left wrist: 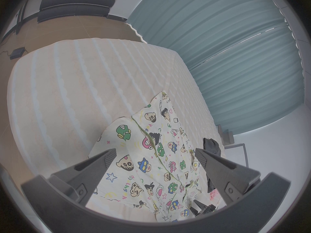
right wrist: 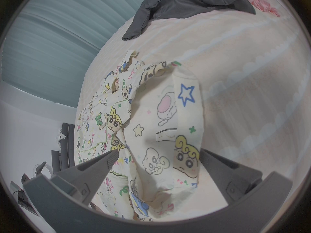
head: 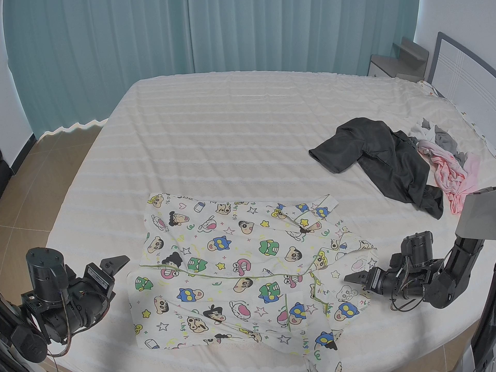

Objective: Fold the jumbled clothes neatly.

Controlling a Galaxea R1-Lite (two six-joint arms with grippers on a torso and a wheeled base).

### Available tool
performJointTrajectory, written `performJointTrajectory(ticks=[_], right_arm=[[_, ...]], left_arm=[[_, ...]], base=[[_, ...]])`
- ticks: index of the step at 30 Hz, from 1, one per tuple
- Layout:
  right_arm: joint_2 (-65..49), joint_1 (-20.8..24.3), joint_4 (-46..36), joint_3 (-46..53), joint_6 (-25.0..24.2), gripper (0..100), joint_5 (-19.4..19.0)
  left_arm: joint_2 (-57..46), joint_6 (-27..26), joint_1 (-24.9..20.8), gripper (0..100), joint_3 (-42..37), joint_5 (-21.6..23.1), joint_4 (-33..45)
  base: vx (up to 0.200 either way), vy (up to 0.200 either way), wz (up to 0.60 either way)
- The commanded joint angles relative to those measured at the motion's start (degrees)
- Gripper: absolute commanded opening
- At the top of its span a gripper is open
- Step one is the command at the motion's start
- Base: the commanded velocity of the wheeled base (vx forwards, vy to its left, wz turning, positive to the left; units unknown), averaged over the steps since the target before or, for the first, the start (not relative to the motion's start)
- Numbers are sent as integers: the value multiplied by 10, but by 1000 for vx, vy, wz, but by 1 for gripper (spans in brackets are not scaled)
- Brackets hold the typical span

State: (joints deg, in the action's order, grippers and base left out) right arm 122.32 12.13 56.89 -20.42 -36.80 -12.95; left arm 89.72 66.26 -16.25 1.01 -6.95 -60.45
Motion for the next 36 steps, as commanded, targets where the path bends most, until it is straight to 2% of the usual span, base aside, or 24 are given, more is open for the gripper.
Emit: performJointTrajectory(ticks=[1, 6, 17, 19, 24, 27, 28, 36], right_arm=[[10, 11, -11, -19, 0, 0, 1], [-2, 11, -19, -18, 0, 0, 7], [-23, -35, -13, 14, 16, 0, 14], [-29, -65, -13, 14, 31, 0, 14], [-27, -105, -14, 16, 80, 0, 12], [-26, -110, -14, 17, 84, 0, 12], [-25, -127, -14, 18, 96, 0, 11], [-27, -158, -17, 16, 138, 0, 10]], left_arm=[[3, 0, 1, 100, -6, 0, 0], [5, 0, 1, 100, -7, -1, 0], [7, 0, 0, 100, -6, -2, 0], [7, 0, -1, 100, -6, -2, 1], [7, 0, -1, 100, -6, -2, 1], [7, 0, -1, 100, -6, -2, 1], [6, 0, 0, 100, -6, -2, 1], [6, 0, 0, 100, -7, -2, 1]], base=[[0, 0, 0], [0, 0, 0], [0, 0, 0], [0, 0, 0], [0, 0, 0], [0, 0, 0], [0, 0, 0], [0, 0, 0]])
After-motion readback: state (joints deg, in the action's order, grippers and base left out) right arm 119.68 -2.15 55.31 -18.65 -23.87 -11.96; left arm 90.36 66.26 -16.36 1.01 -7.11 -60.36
